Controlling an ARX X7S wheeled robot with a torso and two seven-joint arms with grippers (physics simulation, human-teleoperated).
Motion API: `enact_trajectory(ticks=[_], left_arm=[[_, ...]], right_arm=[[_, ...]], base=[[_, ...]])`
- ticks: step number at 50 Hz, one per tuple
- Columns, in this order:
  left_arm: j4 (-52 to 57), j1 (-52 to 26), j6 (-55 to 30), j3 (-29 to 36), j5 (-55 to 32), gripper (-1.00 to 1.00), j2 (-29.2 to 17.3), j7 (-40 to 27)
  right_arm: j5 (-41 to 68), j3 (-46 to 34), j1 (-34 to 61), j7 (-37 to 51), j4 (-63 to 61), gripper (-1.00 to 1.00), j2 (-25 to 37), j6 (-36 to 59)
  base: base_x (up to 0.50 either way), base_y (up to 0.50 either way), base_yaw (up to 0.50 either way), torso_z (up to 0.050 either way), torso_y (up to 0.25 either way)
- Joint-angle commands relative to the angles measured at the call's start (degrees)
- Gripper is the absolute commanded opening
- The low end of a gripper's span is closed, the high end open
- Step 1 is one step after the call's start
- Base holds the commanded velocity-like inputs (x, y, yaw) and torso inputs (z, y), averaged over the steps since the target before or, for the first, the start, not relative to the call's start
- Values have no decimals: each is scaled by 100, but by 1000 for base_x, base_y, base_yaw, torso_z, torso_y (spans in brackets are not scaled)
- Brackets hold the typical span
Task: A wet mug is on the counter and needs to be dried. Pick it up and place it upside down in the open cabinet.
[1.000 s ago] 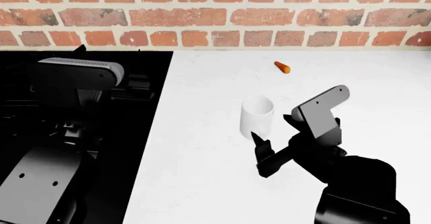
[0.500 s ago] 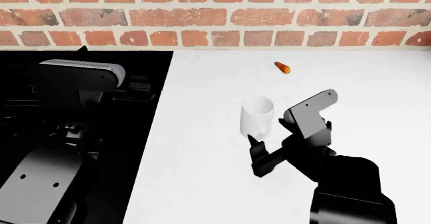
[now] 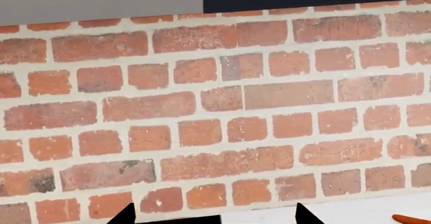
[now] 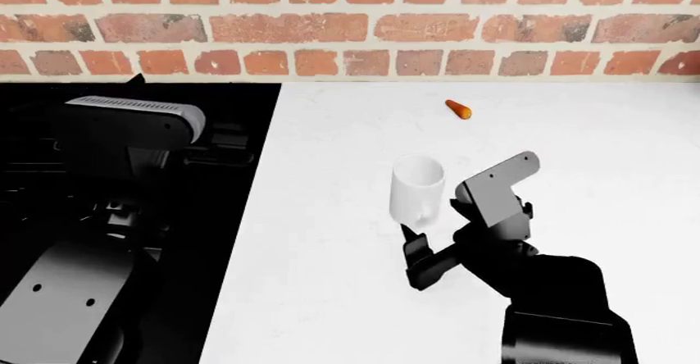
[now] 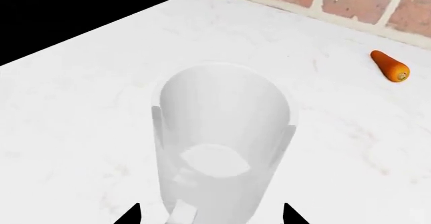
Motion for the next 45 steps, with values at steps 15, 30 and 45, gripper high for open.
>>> enact_trajectory(ticks=[15, 30, 45], left_arm=[[-36, 22, 79, 32, -44, 100, -46, -21], [-42, 57, 126, 29, -76, 100, -83, -31], [10, 64, 115, 13, -140, 100, -112, -50]], right_arm=[[358, -85, 207, 330, 425, 100, 33, -175], [589, -105, 248, 537, 668, 100, 38, -336], [707, -185, 241, 658, 605, -100, 117, -293]], base=[[0, 0, 0, 0, 0], [0, 0, 0, 0, 0], [0, 0, 0, 0, 0]])
